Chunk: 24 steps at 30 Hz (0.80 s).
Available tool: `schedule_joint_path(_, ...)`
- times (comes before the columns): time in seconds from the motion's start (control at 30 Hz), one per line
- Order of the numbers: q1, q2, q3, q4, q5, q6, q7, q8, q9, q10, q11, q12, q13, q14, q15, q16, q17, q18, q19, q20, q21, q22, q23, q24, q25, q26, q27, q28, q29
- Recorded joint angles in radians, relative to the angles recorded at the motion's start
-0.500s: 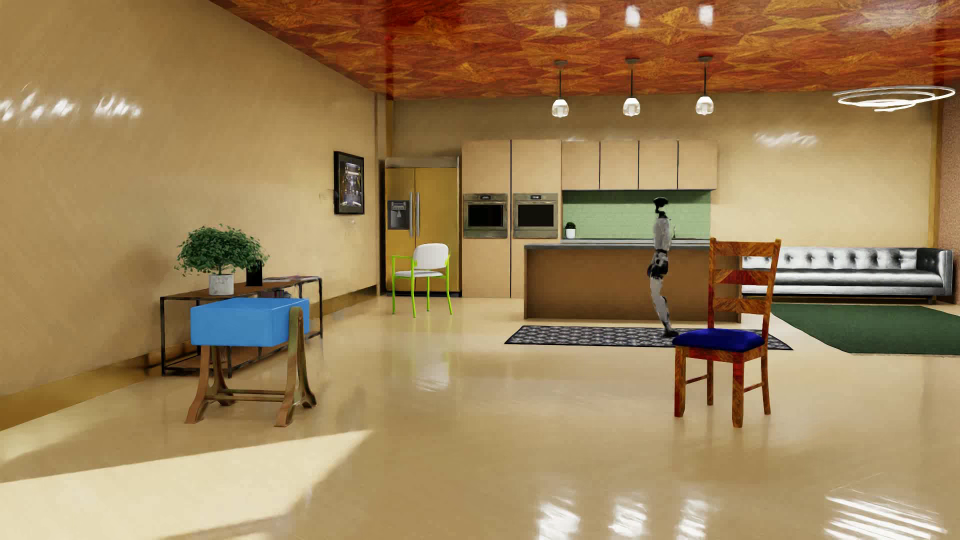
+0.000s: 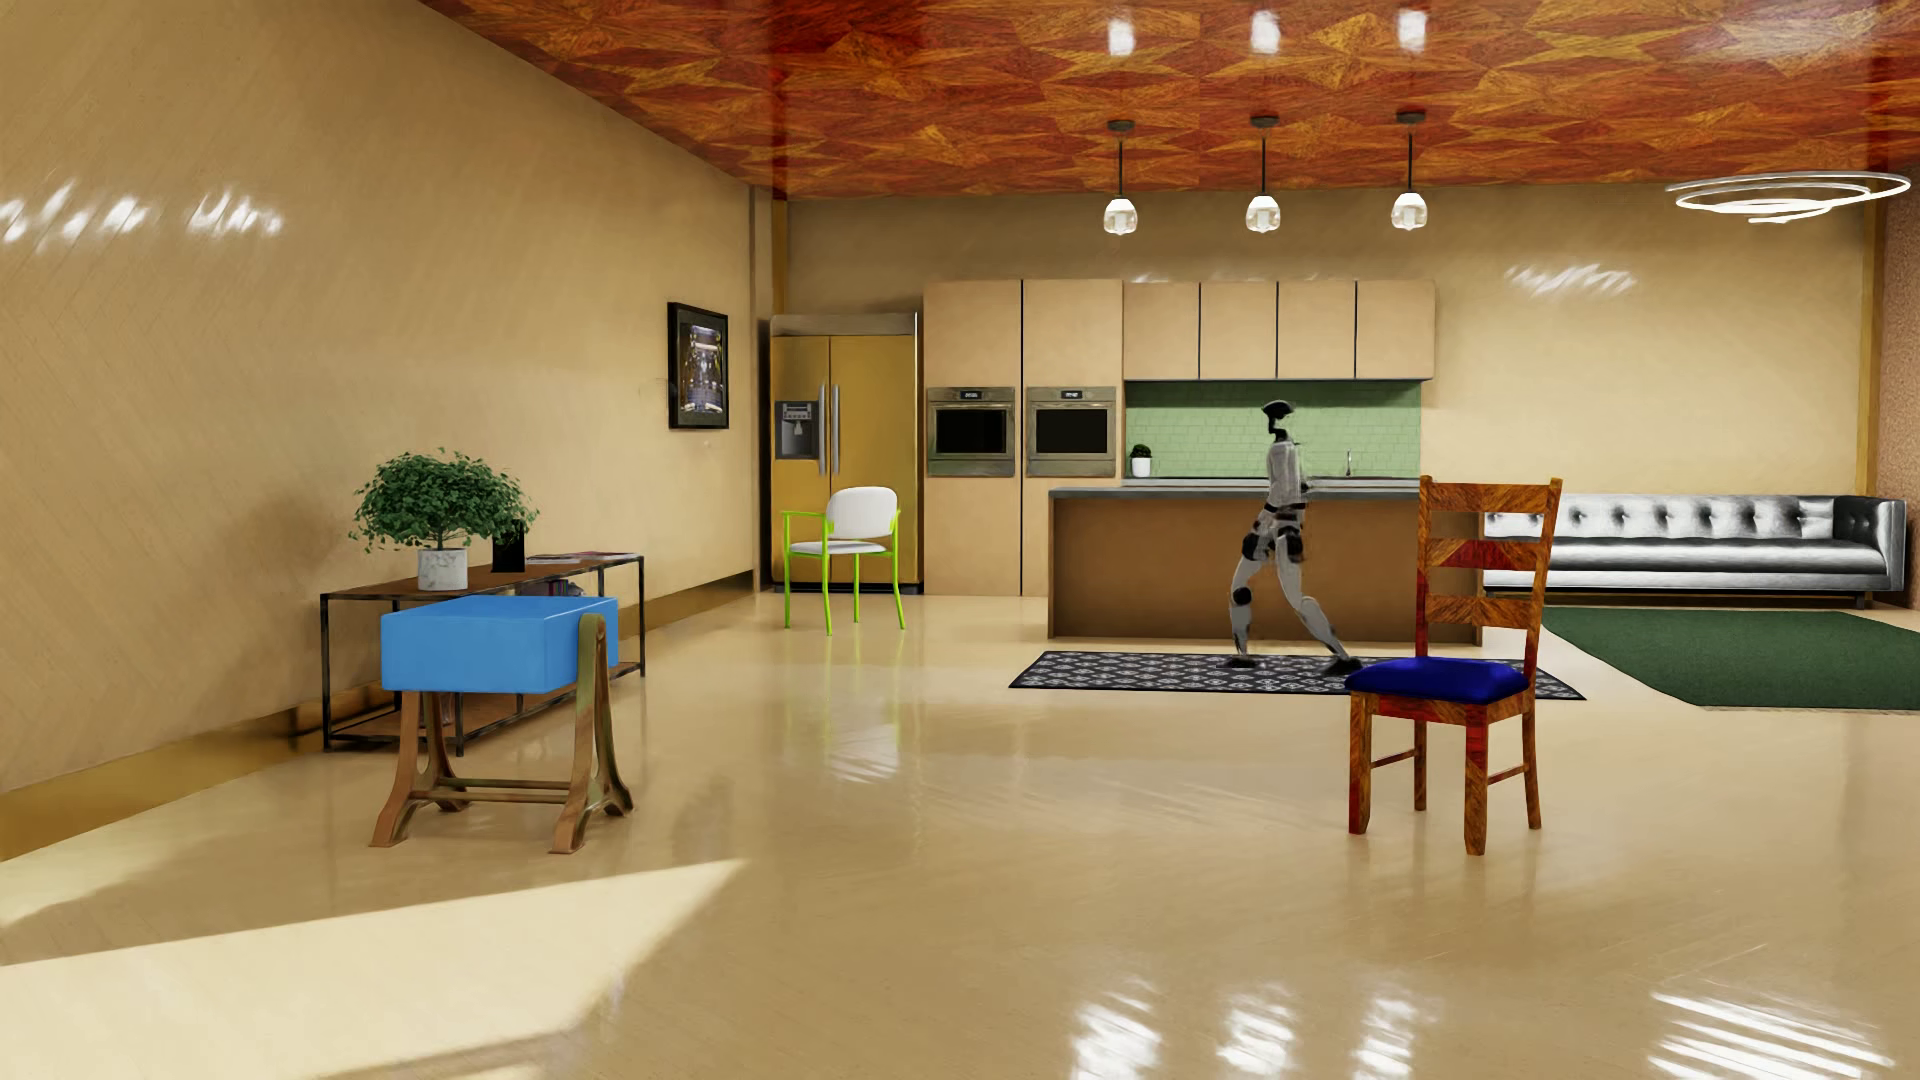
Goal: Walk towards the blue endtable
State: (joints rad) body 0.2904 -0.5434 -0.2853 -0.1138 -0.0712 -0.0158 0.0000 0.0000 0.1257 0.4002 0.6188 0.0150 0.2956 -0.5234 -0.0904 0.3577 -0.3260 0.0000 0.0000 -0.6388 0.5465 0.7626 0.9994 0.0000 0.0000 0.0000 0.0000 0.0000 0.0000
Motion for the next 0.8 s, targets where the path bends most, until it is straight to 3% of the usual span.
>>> schedule_joint_path(0.1,0.075,-0.051,-0.061,0.039,0.000,0.014,0.000,0.000,0.001,0.024,0.138,0.008,0.008,0.066,-0.011,0.004,-0.011,0.000,0.000,-0.043,0.015,0.031,0.006,0.000,0.000,0.000,0.000,0.000,0.000)
schedule_joint_path(0.13,0.070,-0.057,-0.074,0.072,0.018,0.040,0.000,0.000,-0.003,0.070,0.203,0.026,-0.003,0.157,-0.036,-0.015,-0.013,0.000,0.000,-0.043,0.041,0.070,0.025,0.000,0.000,0.000,0.000,0.000,0.000)
schedule_joint_path(0.2,0.010,0.019,-0.053,0.097,0.046,0.038,0.000,0.000,-0.017,0.300,0.268,0.109,-0.009,0.455,-0.122,-0.025,-0.008,0.000,0.000,-0.037,0.005,0.076,0.024,0.000,0.000,0.000,0.000,0.000,0.000)
schedule_joint_path(0.23,-0.068,0.074,0.003,0.101,0.076,0.038,0.000,0.000,-0.006,0.480,0.261,0.122,-0.022,0.581,-0.157,-0.017,-0.002,0.000,0.000,-0.080,-0.017,0.085,0.019,0.000,0.000,0.000,0.000,0.000,0.000)
schedule_joint_path(0.3,-0.301,0.206,0.071,0.097,0.096,0.021,0.000,0.000,0.001,0.873,0.215,0.157,-0.050,0.577,-0.220,-0.006,0.004,0.000,0.000,-0.113,-0.022,0.102,-0.040,0.000,0.000,0.000,0.000,0.000,0.000)
schedule_joint_path(0.33,-0.404,0.288,0.153,0.069,0.095,-0.001,0.000,0.000,0.013,0.942,0.162,0.181,-0.066,0.574,-0.222,-0.014,0.008,0.000,0.000,-0.062,-0.041,0.111,-0.083,0.000,0.000,0.000,0.000,0.000,0.000)
schedule_joint_path(0.37,-0.506,0.367,0.217,0.056,0.094,-0.017,0.000,0.000,0.012,0.915,0.103,0.213,-0.085,0.579,-0.228,-0.003,0.002,0.000,0.000,-0.041,-0.033,0.092,-0.127,0.000,0.000,0.000,0.000,0.000,0.000)
schedule_joint_path(0.47,-0.662,0.643,0.370,0.025,0.061,-0.056,0.000,0.000,0.022,0.411,-0.066,0.259,-0.112,0.796,-0.265,0.019,-0.018,0.000,0.000,-0.089,-0.084,0.118,-0.238,0.000,0.000,0.000,0.000,0.000,0.000)
schedule_joint_path(0.5,-0.697,0.706,0.406,0.028,0.057,-0.057,0.000,0.000,0.014,0.232,-0.100,0.279,-0.132,0.731,-0.304,0.024,-0.030,0.000,0.000,-0.084,-0.087,0.109,-0.266,0.000,0.000,0.000,0.000,0.000,0.000)
schedule_joint_path(0.57,-0.734,0.818,0.427,0.026,0.060,-0.061,0.000,0.000,-0.008,0.043,-0.124,0.299,-0.178,0.276,-0.385,0.020,-0.046,0.000,0.000,-0.091,-0.095,0.140,-0.282,0.000,0.000,0.000,0.000,0.000,0.000)
schedule_joint_path(0.6,-0.757,0.844,0.458,0.037,0.057,-0.063,0.000,0.000,-0.011,0.056,-0.109,0.304,-0.186,0.225,-0.400,0.020,-0.040,0.000,0.000,-0.111,-0.120,0.147,-0.271,0.000,0.000,0.000,0.000,0.000,0.000)
schedule_joint_path(0.67,-0.820,0.885,0.487,0.007,0.024,-0.096,0.000,0.000,-0.009,0.157,-0.030,0.313,-0.178,0.643,-0.293,0.015,-0.019,0.000,0.000,-0.128,-0.147,0.160,-0.227,0.000,0.000,0.000,0.000,0.000,0.000)
schedule_joint_path(0.7,-0.821,0.878,0.495,-0.020,-0.010,-0.127,0.000,0.000,-0.003,0.244,0.072,0.306,-0.151,0.755,-0.142,0.013,0.003,0.000,0.000,-0.142,-0.158,0.176,-0.193,0.000,0.000,0.000,0.000,0.000,0.000)
schedule_joint_path(0.73,-0.769,0.842,0.471,-0.051,-0.033,-0.142,0.000,0.000,-0.005,0.282,0.238,0.305,-0.119,0.753,0.061,0.015,0.018,0.000,0.000,-0.147,-0.139,0.187,-0.156,0.000,0.000,0.000,0.000,0.000,0.000)
schedule_joint_path(0.77,-0.724,0.742,0.440,-0.082,-0.045,-0.141,0.000,0.000,-0.014,0.307,0.445,0.305,-0.088,0.735,0.188,0.006,0.025,0.000,0.000,-0.115,-0.124,0.191,-0.141,0.000,0.000,0.000,0.000,0.000,0.000)
schedule_joint_path(0.8,-0.643,0.650,0.406,-0.106,-0.067,-0.149,0.000,0.000,-0.001,0.297,0.646,0.291,-0.070,0.684,0.112,0.014,0.024,0.000,0.000,-0.118,-0.078,0.163,-0.127,0.000,0.000,0.000,0.000,0.000,0.000)
